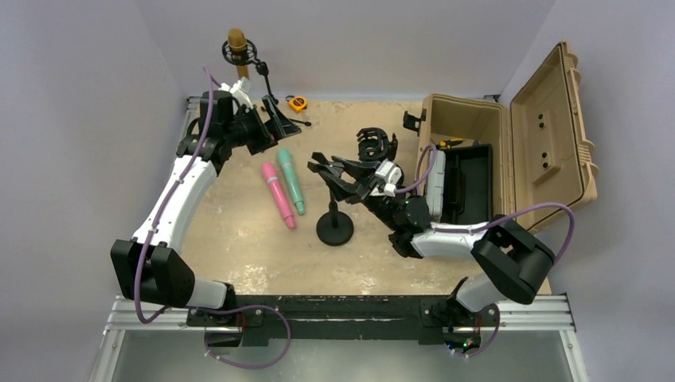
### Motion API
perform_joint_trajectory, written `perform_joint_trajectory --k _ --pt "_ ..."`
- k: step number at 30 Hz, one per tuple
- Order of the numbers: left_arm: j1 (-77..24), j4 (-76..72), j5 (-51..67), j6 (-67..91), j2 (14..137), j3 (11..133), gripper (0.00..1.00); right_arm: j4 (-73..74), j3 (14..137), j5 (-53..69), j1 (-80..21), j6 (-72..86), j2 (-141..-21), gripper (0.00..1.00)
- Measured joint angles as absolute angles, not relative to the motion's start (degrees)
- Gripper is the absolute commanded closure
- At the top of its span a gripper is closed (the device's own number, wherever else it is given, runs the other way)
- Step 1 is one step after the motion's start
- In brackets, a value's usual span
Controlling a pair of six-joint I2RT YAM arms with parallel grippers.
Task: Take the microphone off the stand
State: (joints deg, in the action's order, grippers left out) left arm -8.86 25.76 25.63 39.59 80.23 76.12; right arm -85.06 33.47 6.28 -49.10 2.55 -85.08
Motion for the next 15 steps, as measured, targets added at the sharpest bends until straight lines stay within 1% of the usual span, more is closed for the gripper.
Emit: perform_joint_trajectory --k 2,3,6,9,10,11,15 --pt "-9.15 24.77 27.92 39.57 80.23 75.94 0.03 -86.83 31.83 4.99 -49.10 2.81 -84.68 0.66" --pt "-9.34 24.23 28.97 39.57 80.23 75.94 0.03 -87.48 30.83 4.32 -49.12 2.96 -84.16 0.58" --pt "-9.98 22.68 31.53 39.38 80.07 75.94 0.01 -87.96 27.92 3.22 -49.12 3.81 -81.45 0.38" --pt "-10.61 21.39 33.63 39.29 80.01 75.94 0.00 -87.64 25.67 1.87 -49.12 5.04 -77.69 0.23" --pt "-10.79 20.95 34.35 39.24 80.01 75.94 0.00 -87.44 25.02 1.30 -49.12 5.41 -76.25 0.19" --pt "-11.00 20.56 34.76 39.18 80.01 75.94 0.00 -87.31 24.56 0.91 -49.12 5.78 -74.76 0.18" --pt "-12.60 19.70 36.75 38.02 80.01 75.94 0.00 -87.33 24.27 0.49 -49.12 6.92 -68.60 0.17"
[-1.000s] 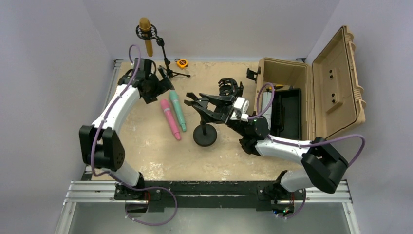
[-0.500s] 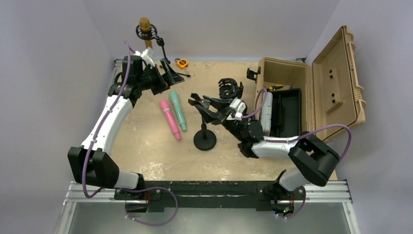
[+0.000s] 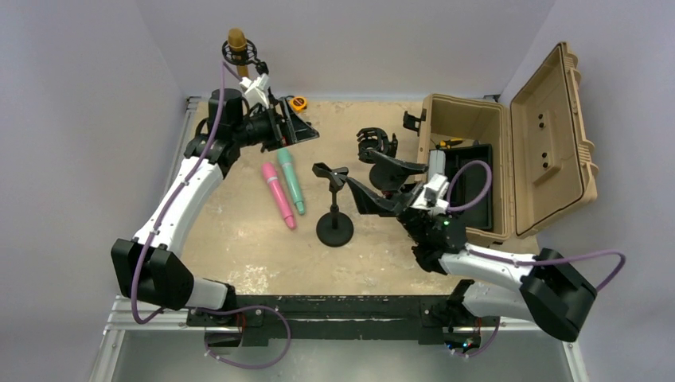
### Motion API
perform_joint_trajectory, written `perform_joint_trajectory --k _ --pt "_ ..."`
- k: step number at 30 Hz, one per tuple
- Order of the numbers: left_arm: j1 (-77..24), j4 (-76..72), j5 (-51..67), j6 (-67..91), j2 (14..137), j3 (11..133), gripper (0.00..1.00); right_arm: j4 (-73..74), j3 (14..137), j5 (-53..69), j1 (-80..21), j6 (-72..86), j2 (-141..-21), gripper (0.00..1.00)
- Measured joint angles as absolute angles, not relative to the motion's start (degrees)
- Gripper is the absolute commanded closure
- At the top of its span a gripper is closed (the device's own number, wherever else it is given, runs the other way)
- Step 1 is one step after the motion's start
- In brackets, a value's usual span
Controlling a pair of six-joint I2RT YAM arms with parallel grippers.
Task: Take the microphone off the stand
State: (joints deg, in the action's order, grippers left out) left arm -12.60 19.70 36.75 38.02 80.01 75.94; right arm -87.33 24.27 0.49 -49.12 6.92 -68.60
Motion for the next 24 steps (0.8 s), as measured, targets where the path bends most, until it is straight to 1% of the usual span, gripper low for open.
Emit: perform_joint_trajectory --k 6,11,17,21,23,24 --pt "-14.92 18.94 39.07 36.34 79.72 75.94 0.00 -87.35 24.27 -0.45 -49.12 9.04 -59.59 0.17" --pt "-18.48 20.95 38.76 34.85 77.32 76.55 0.00 -84.68 24.10 -0.49 -49.12 9.56 -56.12 0.17" --pt "-21.47 22.83 34.89 37.56 67.44 74.59 0.00 -83.77 21.52 -0.49 -49.12 10.31 -49.87 0.17" --pt "-23.66 22.74 31.66 41.56 62.39 71.79 0.00 -84.40 20.60 -0.45 -49.12 10.50 -48.18 0.18" --pt "-25.43 22.85 31.11 43.24 62.28 70.76 0.05 -84.47 20.25 -0.45 -49.12 10.52 -47.90 0.18" --pt "-26.15 22.83 30.83 43.97 62.96 70.48 0.08 -84.44 20.16 -0.45 -49.12 10.52 -47.77 0.18"
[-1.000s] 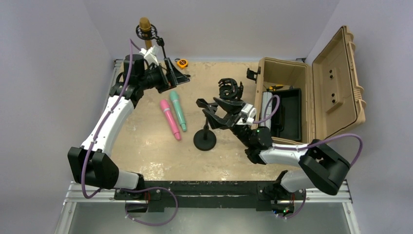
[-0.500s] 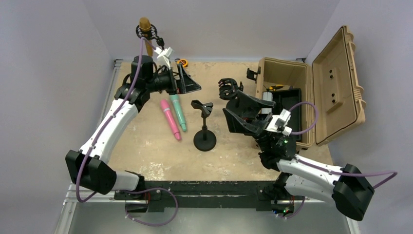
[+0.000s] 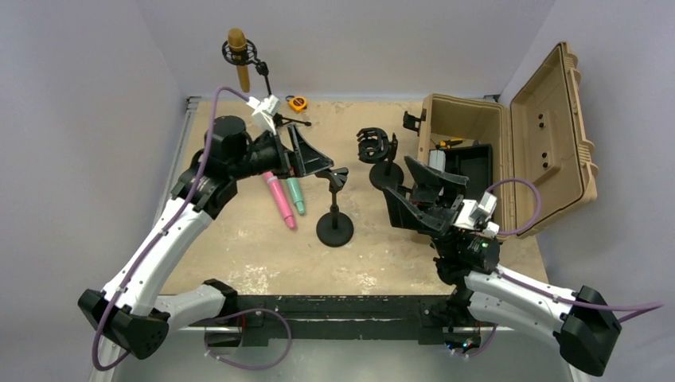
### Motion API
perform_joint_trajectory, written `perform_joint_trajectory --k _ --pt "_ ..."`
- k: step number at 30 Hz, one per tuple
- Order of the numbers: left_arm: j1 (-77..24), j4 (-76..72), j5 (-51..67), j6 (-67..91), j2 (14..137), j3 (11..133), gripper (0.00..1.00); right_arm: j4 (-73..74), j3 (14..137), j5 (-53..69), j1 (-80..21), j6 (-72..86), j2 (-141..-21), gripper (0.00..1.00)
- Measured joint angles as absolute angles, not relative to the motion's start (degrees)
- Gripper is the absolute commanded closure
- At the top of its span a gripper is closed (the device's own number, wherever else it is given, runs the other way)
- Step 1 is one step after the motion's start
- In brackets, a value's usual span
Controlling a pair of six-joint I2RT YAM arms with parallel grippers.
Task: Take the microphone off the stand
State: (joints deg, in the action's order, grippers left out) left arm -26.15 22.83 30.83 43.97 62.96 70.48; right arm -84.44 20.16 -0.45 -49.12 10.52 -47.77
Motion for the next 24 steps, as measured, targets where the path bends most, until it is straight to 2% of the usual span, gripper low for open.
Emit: perform_joint_trajectory --k 3,13,16,19,24 --pt "-27.05 22.79 30.17 45.60 65.41 69.21 0.13 -84.38 19.75 -0.45 -49.12 10.52 -46.70 0.18" --pt "-28.93 21.78 28.93 48.07 67.68 67.53 0.53 -84.88 16.40 -0.58 -49.12 11.31 -39.70 0.18" --pt "-29.95 19.53 28.93 49.01 67.48 66.63 0.73 -85.25 15.59 -0.58 -49.12 11.51 -39.81 0.18" --pt "-31.03 16.71 28.08 49.56 66.57 64.71 0.98 -85.34 15.35 -0.60 -49.12 11.57 -40.66 0.18" --pt "-32.25 10.92 24.43 49.98 64.47 59.24 1.00 -85.97 14.35 -0.62 -49.12 11.60 -41.63 0.18"
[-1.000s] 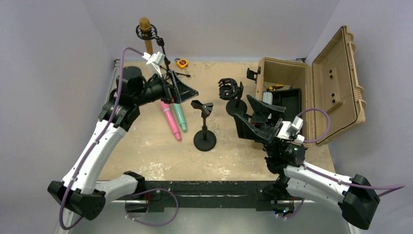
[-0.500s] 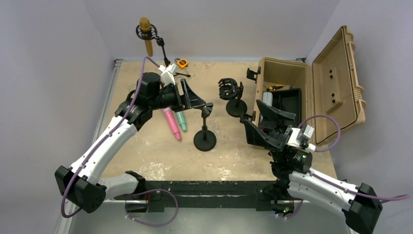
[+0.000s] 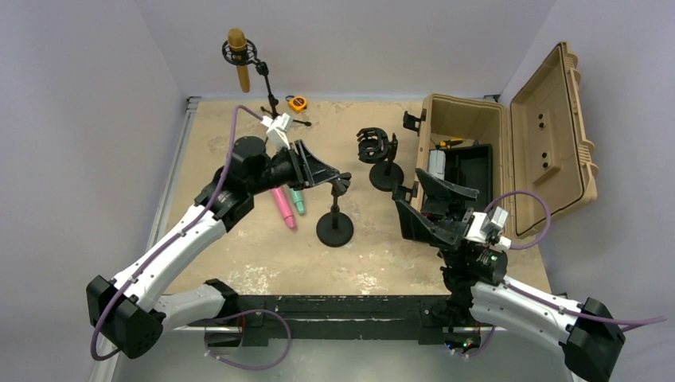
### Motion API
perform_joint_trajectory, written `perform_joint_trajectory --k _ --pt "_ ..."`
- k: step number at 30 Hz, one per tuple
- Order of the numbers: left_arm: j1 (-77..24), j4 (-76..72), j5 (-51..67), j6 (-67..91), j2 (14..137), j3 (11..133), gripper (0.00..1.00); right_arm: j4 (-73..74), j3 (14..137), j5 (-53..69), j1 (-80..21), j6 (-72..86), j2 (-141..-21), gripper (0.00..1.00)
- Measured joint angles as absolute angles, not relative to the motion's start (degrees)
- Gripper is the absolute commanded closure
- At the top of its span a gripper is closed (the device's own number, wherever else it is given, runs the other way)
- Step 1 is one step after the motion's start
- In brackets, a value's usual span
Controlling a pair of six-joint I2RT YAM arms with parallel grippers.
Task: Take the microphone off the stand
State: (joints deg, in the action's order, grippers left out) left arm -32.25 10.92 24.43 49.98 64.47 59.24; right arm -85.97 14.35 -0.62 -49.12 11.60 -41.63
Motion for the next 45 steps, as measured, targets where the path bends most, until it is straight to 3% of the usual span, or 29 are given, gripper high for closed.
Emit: perform_joint_trajectory --k 11,13,16,20,23,30,36,45 --pt "-33.17 2.55 21.87 51.31 68.29 47.75 1.00 -87.77 12.49 -0.89 -49.12 11.88 -42.13 0.18" --pt "-33.19 3.03 21.34 51.20 67.94 47.75 0.84 -87.83 12.38 -0.89 -49.12 11.94 -42.44 0.18" --pt "-33.19 4.40 20.71 50.74 67.53 48.27 0.48 -87.83 12.23 -0.86 -49.12 11.97 -42.94 0.18" --pt "-33.19 8.36 18.15 47.92 66.39 49.19 0.27 -87.83 12.08 -0.82 -49.12 11.97 -43.18 0.18" --pt "-33.12 13.67 14.92 44.60 65.04 51.05 0.01 -87.81 11.86 -0.82 -49.12 11.97 -43.11 0.18" --pt "-28.91 26.85 7.09 36.42 58.98 58.00 0.00 -87.83 11.86 -0.78 -49.12 11.94 -43.00 0.19" --pt "-18.26 29.54 0.08 33.56 55.57 67.42 0.00 -87.77 11.84 -0.80 -49.12 11.90 -41.85 0.19" --pt "-13.26 18.94 -15.11 28.16 67.57 77.10 0.00 -87.81 11.70 -0.78 -49.12 11.79 -41.23 0.19"
